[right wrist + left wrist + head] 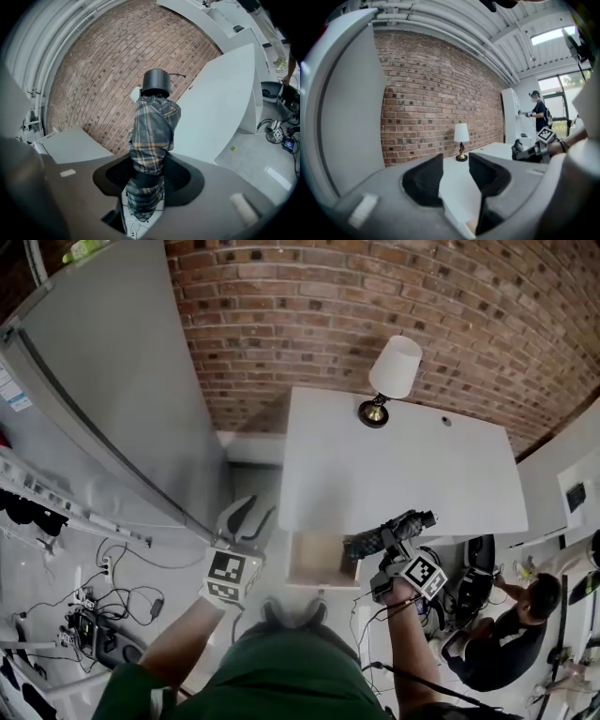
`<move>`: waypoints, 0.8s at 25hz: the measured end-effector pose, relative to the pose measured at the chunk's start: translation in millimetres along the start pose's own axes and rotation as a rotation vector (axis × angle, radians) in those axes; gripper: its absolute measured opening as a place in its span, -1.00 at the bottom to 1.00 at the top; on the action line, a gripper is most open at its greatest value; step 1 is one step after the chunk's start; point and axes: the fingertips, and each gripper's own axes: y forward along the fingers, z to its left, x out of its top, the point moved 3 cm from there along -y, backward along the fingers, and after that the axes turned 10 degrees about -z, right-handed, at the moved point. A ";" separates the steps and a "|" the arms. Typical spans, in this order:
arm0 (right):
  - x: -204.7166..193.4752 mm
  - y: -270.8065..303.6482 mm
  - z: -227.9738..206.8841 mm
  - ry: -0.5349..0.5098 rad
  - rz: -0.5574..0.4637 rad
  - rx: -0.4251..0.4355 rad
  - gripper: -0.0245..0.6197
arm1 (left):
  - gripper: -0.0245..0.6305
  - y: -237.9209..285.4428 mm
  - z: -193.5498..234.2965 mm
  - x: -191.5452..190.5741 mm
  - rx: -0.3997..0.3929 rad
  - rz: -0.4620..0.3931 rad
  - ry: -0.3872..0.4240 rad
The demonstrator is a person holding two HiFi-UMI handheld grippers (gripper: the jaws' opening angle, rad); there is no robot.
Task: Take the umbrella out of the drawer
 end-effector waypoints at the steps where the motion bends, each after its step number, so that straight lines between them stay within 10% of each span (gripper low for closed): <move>1: 3.7 2.4 2.5 -0.003 -0.008 -0.001 -0.35 | -0.41 0.2 3.3 2.3 -0.001 -0.007 -0.001; 20: 70.4 141.6 -101.0 0.082 0.103 -0.137 -0.35 | -0.43 76.1 29.7 3.7 0.135 0.034 0.038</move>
